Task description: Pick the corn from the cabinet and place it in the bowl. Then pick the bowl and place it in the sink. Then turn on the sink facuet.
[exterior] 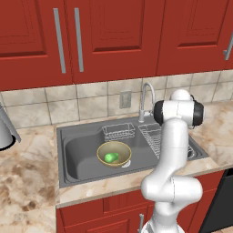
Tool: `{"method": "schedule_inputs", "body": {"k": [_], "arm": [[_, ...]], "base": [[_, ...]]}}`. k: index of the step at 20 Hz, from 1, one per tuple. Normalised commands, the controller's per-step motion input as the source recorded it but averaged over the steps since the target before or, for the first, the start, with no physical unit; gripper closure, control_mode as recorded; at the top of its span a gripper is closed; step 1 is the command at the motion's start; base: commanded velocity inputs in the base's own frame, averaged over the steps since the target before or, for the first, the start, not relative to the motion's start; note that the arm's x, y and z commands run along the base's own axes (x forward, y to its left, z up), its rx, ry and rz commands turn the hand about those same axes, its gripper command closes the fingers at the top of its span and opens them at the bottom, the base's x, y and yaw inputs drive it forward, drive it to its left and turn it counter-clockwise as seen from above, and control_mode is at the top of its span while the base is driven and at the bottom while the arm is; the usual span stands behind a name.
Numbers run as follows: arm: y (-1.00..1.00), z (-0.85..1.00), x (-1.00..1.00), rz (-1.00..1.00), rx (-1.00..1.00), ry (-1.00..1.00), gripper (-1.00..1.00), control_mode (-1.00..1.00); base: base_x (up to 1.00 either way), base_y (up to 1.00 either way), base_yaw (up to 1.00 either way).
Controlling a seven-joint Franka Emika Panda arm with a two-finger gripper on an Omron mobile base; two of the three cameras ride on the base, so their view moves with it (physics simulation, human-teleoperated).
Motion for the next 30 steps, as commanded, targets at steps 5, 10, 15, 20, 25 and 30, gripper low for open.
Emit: {"method": "schedule_inputs", "body": {"k": [5,10,15,20,25,30], "arm": [[0.21,0.00,0.17,0.00,0.00,0.00,-1.00,-1.00],[0.11,0.00,0.22,0.00,0.00,0.00,-1.00,-1.00],[0.00,0.00,0.28,0.00,0.01,0.00,-1.00,-1.00],[-0.20,0.00,0.26,0.00,0.05,0.00,-1.00,-1.00],[-0.08,-0.05,0.33,0.00,0.02,0.00,-1.00,-1.00],[-0.05,-0.18,0.35,0.00,0.01,0.00,-1.00,-1.00]], "base": [[0.00,0.00,0.00],[0.00,0.00,0.00],[0.00,0.00,0.00],[0.00,0.00,0.00],[0.00,0.00,0.00],[0.00,0.00,0.00]]}}
